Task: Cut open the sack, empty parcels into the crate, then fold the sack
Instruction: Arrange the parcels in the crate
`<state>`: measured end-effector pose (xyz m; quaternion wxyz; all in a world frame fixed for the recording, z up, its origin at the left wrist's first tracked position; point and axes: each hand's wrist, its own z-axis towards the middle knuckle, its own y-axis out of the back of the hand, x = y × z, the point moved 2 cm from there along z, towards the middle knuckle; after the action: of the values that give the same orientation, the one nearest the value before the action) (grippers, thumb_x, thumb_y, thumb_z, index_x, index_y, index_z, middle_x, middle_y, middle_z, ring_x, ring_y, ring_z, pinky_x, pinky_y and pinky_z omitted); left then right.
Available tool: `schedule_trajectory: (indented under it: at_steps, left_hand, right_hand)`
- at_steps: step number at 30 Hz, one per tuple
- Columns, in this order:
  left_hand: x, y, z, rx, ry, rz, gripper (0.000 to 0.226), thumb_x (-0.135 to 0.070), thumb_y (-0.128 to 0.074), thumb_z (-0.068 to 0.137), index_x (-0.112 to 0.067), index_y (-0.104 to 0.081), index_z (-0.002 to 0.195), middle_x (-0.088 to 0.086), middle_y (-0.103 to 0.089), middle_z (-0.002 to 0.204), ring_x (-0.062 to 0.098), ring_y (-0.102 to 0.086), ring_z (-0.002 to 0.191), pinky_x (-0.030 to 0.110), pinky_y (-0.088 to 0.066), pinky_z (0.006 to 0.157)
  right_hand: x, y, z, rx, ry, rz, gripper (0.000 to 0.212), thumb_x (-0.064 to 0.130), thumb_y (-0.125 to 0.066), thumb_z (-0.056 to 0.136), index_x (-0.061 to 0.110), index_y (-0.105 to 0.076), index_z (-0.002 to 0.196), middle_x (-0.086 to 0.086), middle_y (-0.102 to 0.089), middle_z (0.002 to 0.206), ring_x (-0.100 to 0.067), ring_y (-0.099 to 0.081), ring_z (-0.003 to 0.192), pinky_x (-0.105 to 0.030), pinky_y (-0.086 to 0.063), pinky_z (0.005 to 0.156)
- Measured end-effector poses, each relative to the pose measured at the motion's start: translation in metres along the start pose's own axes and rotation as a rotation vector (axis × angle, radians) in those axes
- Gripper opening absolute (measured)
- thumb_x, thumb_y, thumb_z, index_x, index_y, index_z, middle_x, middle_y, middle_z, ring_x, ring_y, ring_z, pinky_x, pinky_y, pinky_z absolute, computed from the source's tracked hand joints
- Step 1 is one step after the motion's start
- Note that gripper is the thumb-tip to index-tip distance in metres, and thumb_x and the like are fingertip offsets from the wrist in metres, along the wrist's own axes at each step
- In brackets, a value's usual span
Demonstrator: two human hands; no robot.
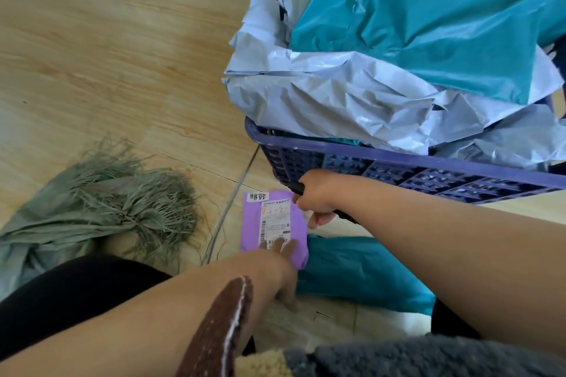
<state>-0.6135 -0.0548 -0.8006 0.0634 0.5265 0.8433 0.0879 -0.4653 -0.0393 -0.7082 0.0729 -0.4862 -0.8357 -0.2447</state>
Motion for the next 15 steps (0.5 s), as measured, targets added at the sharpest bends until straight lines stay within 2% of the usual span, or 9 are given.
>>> schedule_trajectory:
  at_steps: [2, 4, 5, 8, 10, 13, 15]
  left_hand:
    - [0.007, 0.004, 0.0, -0.088, 0.002, 0.018, 0.107, -0.056, -0.069, 0.075, -0.02, -0.004, 0.153, 0.001, 0.002, 0.16, 0.03, -0.004, 0.147, 0.054, -0.015, 0.117]
    - [0.019, 0.021, -0.005, -0.159, 0.008, -0.013, 0.102, -0.058, -0.065, 0.076, -0.014, -0.012, 0.151, 0.005, -0.016, 0.156, 0.028, -0.018, 0.143, 0.052, -0.022, 0.115]
    - [0.024, 0.028, -0.004, -0.168, 0.005, -0.036, 0.096, -0.061, -0.062, 0.078, -0.016, -0.018, 0.15, 0.005, -0.019, 0.156, 0.028, -0.019, 0.143, 0.052, -0.023, 0.115]
    - [0.019, 0.031, -0.008, -0.121, -0.047, -0.013, 0.072, -0.063, -0.053, 0.083, -0.03, -0.037, 0.145, 0.002, -0.006, 0.159, 0.031, -0.001, 0.146, 0.053, -0.015, 0.117]
    - [0.007, 0.022, -0.006, -0.088, -0.07, -0.035, 0.063, -0.064, -0.052, 0.083, -0.041, -0.041, 0.141, 0.0, 0.006, 0.158, 0.033, 0.009, 0.146, 0.055, -0.011, 0.117]
    - [0.0, 0.012, 0.002, -0.064, -0.042, -0.022, 0.07, -0.064, -0.052, 0.084, -0.04, -0.033, 0.146, -0.003, 0.019, 0.158, 0.032, 0.016, 0.146, 0.055, -0.005, 0.118]
    - [0.001, 0.016, 0.006, -0.086, -0.047, -0.018, 0.084, -0.063, -0.053, 0.084, -0.029, -0.019, 0.152, -0.001, 0.01, 0.161, 0.029, 0.004, 0.148, 0.053, -0.009, 0.119]
  right_hand:
    - [-0.004, -0.001, 0.003, -0.011, -0.015, -0.019, 0.026, 0.011, -0.039, 0.1, 0.002, -0.053, 0.119, -0.018, -0.075, 0.089, -0.026, -0.068, 0.07, -0.035, -0.057, 0.078]
    - [-0.007, -0.002, 0.007, -0.044, -0.013, -0.033, 0.027, 0.013, -0.041, 0.1, 0.003, -0.056, 0.12, -0.017, -0.075, 0.089, -0.027, -0.07, 0.072, -0.036, -0.058, 0.08]
    - [-0.008, -0.002, 0.008, -0.065, -0.005, -0.033, 0.027, 0.013, -0.042, 0.1, 0.003, -0.057, 0.119, -0.018, -0.075, 0.089, -0.027, -0.071, 0.073, -0.037, -0.059, 0.08]
    - [-0.006, -0.003, 0.01, -0.095, 0.013, -0.031, 0.025, 0.012, -0.043, 0.099, 0.003, -0.06, 0.115, -0.019, -0.074, 0.089, -0.027, -0.072, 0.073, -0.038, -0.06, 0.079]
    - [-0.006, -0.004, 0.01, -0.11, 0.017, -0.052, 0.024, 0.011, -0.045, 0.098, 0.002, -0.062, 0.111, -0.017, -0.075, 0.087, -0.026, -0.074, 0.079, -0.041, -0.06, 0.08]
    - [-0.01, -0.005, 0.014, -0.124, 0.013, -0.105, 0.022, 0.01, -0.048, 0.096, 0.003, -0.064, 0.108, -0.014, -0.076, 0.082, -0.024, -0.075, 0.078, -0.042, -0.061, 0.077]
    - [-0.013, -0.005, 0.018, -0.126, 0.003, -0.144, 0.022, 0.008, -0.049, 0.094, 0.004, -0.065, 0.11, -0.014, -0.076, 0.084, -0.024, -0.075, 0.078, -0.042, -0.061, 0.077]
